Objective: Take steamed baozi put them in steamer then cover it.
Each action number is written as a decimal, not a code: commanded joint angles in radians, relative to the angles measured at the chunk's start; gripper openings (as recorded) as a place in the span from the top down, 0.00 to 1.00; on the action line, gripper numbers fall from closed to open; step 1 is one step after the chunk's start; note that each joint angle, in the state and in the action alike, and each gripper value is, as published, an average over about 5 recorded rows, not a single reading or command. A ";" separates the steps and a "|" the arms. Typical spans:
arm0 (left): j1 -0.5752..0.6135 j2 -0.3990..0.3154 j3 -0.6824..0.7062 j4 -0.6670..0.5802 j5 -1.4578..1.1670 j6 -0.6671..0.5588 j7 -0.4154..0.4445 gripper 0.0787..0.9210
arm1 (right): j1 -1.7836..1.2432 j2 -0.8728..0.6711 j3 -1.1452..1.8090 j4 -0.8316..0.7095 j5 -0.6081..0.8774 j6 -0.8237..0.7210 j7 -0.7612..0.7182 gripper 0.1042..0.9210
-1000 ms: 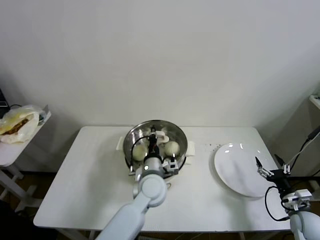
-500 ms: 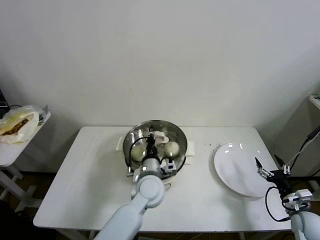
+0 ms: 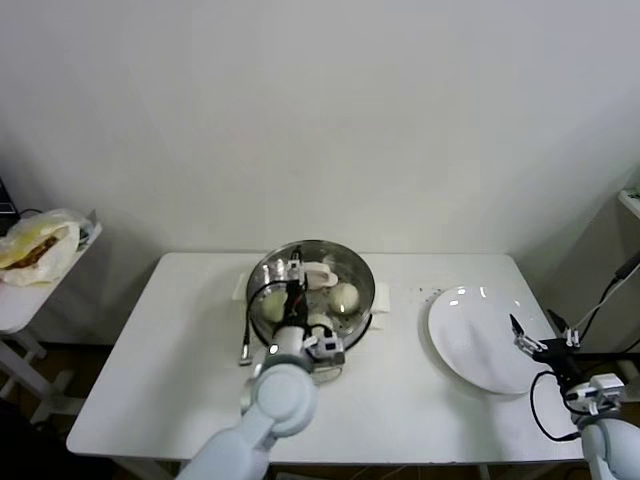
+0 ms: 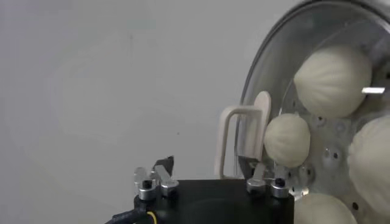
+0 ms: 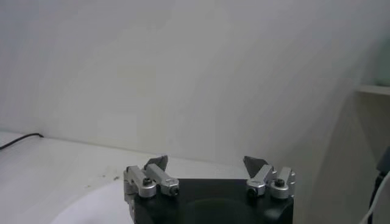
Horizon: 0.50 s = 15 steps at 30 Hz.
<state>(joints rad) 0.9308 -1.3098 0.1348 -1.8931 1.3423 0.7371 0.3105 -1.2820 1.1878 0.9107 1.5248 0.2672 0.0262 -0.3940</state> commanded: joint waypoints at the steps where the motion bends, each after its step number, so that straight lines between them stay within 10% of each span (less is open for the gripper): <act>1: 0.113 0.092 -0.023 -0.229 -0.096 0.045 -0.031 0.21 | 0.011 -0.002 -0.005 0.001 -0.008 -0.016 0.002 0.12; 15: 0.460 0.150 -0.518 -0.296 -0.759 -0.383 -0.504 0.12 | 0.009 -0.007 -0.024 0.004 -0.022 -0.001 -0.006 0.12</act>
<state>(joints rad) 1.1377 -1.1950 -0.0100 -2.1217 1.0915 0.7369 0.1234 -1.2715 1.1791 0.8912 1.5250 0.2520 0.0194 -0.3964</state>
